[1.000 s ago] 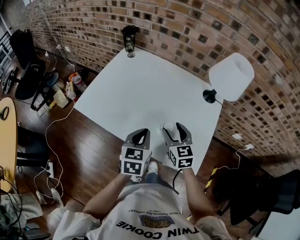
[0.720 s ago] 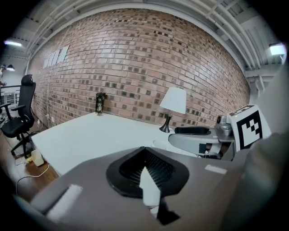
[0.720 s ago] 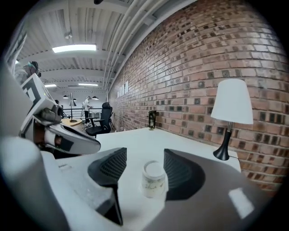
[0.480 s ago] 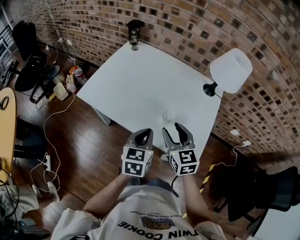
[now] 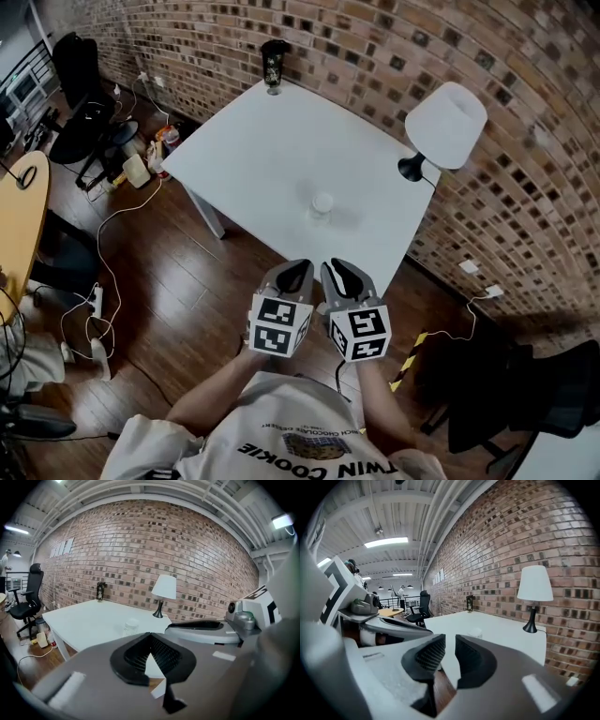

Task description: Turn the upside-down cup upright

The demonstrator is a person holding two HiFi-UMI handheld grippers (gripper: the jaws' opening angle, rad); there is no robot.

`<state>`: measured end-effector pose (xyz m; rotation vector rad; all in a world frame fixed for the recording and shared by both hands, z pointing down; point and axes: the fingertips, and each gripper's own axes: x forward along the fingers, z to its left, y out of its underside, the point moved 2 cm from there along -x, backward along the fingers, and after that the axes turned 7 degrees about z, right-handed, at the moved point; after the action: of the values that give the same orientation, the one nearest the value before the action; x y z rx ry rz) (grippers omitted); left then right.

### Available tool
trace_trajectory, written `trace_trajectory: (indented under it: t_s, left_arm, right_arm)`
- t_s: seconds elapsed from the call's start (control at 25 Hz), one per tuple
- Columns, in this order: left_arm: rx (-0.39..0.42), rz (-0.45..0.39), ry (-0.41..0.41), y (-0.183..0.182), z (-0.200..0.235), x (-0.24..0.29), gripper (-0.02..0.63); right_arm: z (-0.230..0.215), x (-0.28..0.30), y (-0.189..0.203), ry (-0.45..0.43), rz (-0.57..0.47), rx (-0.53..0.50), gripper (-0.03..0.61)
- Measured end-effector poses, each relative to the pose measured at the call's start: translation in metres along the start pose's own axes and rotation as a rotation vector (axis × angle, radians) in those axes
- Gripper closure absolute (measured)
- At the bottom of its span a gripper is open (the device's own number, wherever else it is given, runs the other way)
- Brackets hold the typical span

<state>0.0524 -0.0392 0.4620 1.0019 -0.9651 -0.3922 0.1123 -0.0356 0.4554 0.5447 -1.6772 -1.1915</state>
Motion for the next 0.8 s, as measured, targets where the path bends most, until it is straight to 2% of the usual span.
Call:
trace_trajectory:
  t_s: [0.28, 0.52, 0.8]
  left_arm:
    - [-0.004, -0.034, -0.054, 0.025, -0.065, -0.032, 0.609]
    - [-0.011, -0.038, -0.121, 0.044, -0.096, -0.066, 0.609]
    - [0.001, -0.029, -0.125, 0.057, -0.121, -0.095, 0.609]
  right_arm:
    - [0.008, -0.065, 0.034, -0.071, -0.01, 0.012, 0.575]
    - [0.025, -0.105, 0.051, -0.127, -0.013, 0.019, 0.575]
    - [0.043, -0.141, 0.066, -0.142, 0.011, 0.042, 0.575]
